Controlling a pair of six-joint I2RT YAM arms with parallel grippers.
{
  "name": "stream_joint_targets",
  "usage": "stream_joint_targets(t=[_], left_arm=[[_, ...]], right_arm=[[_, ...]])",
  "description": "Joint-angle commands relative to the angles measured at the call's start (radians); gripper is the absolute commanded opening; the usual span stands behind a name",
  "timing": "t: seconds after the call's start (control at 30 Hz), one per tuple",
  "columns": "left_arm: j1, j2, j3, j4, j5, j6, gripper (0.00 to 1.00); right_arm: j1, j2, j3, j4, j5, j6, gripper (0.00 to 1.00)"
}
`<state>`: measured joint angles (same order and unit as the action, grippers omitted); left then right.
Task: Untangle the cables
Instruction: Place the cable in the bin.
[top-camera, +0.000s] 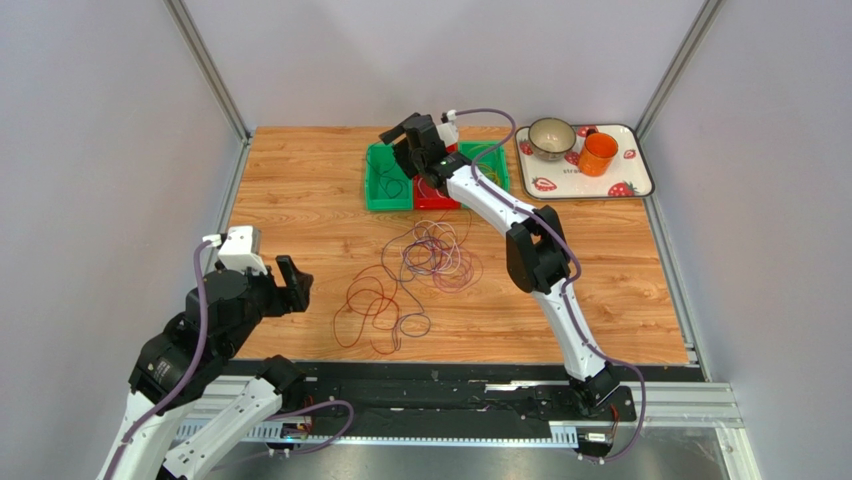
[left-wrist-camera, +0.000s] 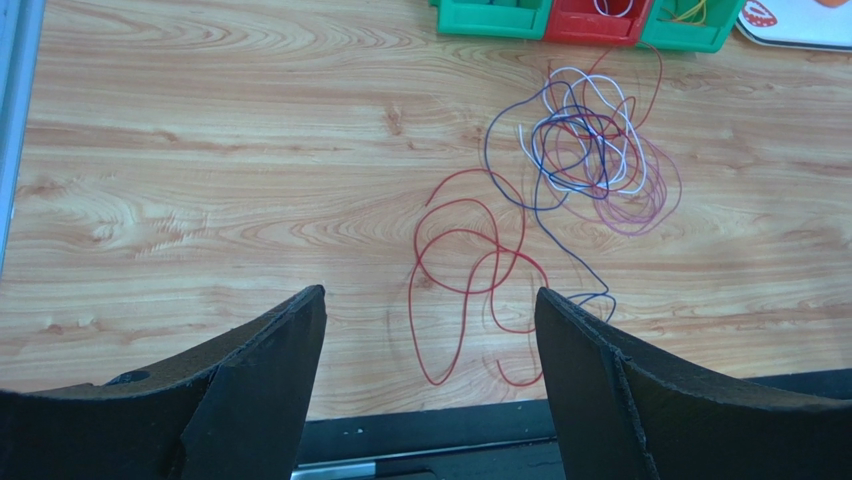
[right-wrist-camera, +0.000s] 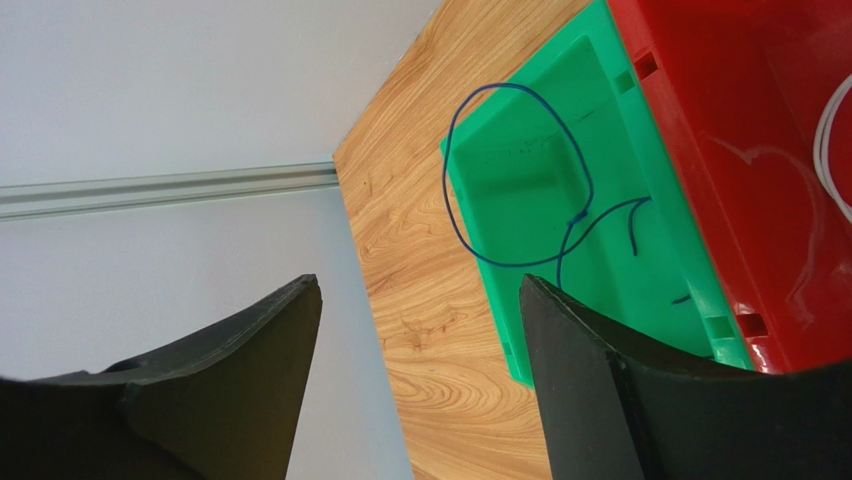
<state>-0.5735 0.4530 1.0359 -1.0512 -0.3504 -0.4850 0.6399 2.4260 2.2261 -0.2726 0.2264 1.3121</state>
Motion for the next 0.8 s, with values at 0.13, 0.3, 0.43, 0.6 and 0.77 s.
stream_joint_targets(t=[0.13, 0.3, 0.43, 0.6, 0.77], left_arm=[[0.001, 0.001, -0.002, 0.023, -0.013, -0.009, 0.85], [0.001, 0.018, -0.004, 0.025, -0.012, -0.007, 0.84], [0.001, 0.082, 0.013, 0.028, 0.010, 0.013, 0.84], [0.003, 0.223, 0.061, 0.081, -0.004, -0.015, 0.84], [0.001, 0.395, 0.127, 0.246, 0.004, -0.036, 0.82]], right_arm=[[-0.002, -0.070, -0.077, 0.041, -0.025, -0.013, 0.76], [0.000, -0.142, -0.164, 0.128, -0.087, -0.100, 0.71], [0.000, -0.228, -0.238, 0.124, -0.127, -0.221, 0.70], [-0.003, -0.411, -0.426, 0.130, -0.137, -0.376, 0.67], [-0.023, -0.563, -0.571, 0.035, -0.206, -0.511, 0.62]])
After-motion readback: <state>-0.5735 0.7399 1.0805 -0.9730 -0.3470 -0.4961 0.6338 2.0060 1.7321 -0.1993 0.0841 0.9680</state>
